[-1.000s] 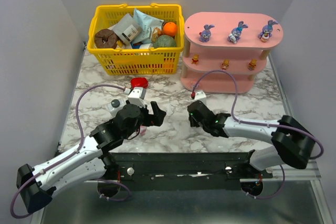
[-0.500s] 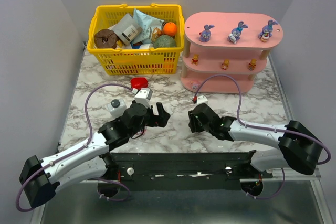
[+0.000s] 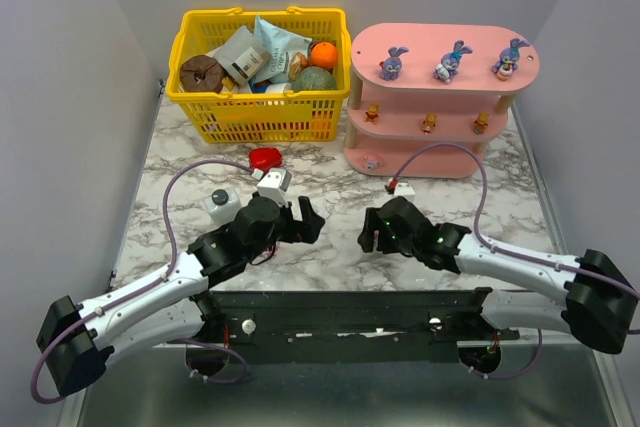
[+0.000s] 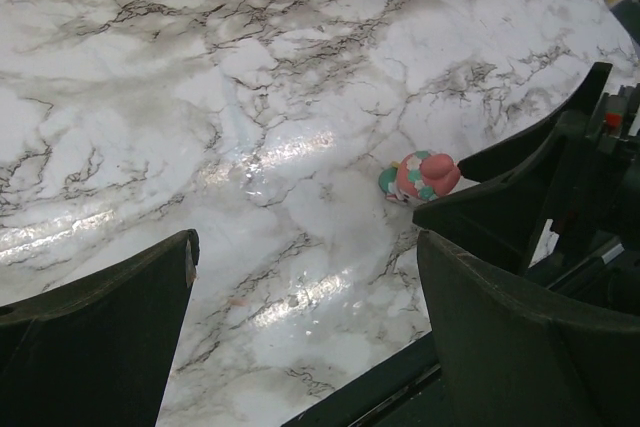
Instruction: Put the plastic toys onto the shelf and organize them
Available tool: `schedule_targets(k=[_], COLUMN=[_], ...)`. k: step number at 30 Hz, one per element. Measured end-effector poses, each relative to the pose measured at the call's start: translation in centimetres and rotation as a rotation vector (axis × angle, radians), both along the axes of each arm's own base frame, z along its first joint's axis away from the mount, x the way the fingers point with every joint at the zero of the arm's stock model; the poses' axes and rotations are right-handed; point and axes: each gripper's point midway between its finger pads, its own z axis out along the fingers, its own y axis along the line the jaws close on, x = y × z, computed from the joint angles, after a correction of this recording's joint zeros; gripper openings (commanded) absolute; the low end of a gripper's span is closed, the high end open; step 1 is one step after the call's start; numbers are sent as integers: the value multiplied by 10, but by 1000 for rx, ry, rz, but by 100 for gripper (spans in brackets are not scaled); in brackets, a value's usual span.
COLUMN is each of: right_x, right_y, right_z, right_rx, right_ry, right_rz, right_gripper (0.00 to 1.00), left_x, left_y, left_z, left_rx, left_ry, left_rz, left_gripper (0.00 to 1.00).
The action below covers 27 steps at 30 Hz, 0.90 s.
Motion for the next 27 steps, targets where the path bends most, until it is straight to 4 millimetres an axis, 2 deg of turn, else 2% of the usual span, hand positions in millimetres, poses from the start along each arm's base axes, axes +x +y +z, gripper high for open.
schedule_targets(k=[2,4,5,6,7,8,12,17,19,23,27], right_x=[-6,-12,-16,-20,-25,-28,-37,-35,-34,-24,-16], right_y=[0,-1,-3,-4,-4,-4,2,12,12,19,17], right_z=[9,17,17,15,11,7,-13,-36,-46,-46,-46], right_rx=[67,135,160,174,182,182,169,164,150,187,201], right_ry=[14,20,28,38,54,66,132,174,191,174,147], right_rz=[-36,-58,-67,-72,-73,-70,-67,-86,-104,-157,-212], right_gripper=[62,56,48,45,42,33,22,6,2,1,1], left_x=[0,-1,-1,-1,-1,-1,-2,-4,-4,-4,-4], left_y=[1,1,1,2,2,2,3,5,5,5,5], left_z=[1,2,3,4,5,5,5,6,6,6,6], left_rx=[-3,-7,-9,-13,-15,-16,-19,-27,-29,-29,-30], left_ry=[-2,-6,-8,-10,-12,-13,-15,-21,-23,-22,-21], left_rz=[0,0,0,0,0,0,1,1,1,1,2], left_gripper=[99,99,99,99,99,99,99,99,99,99,99])
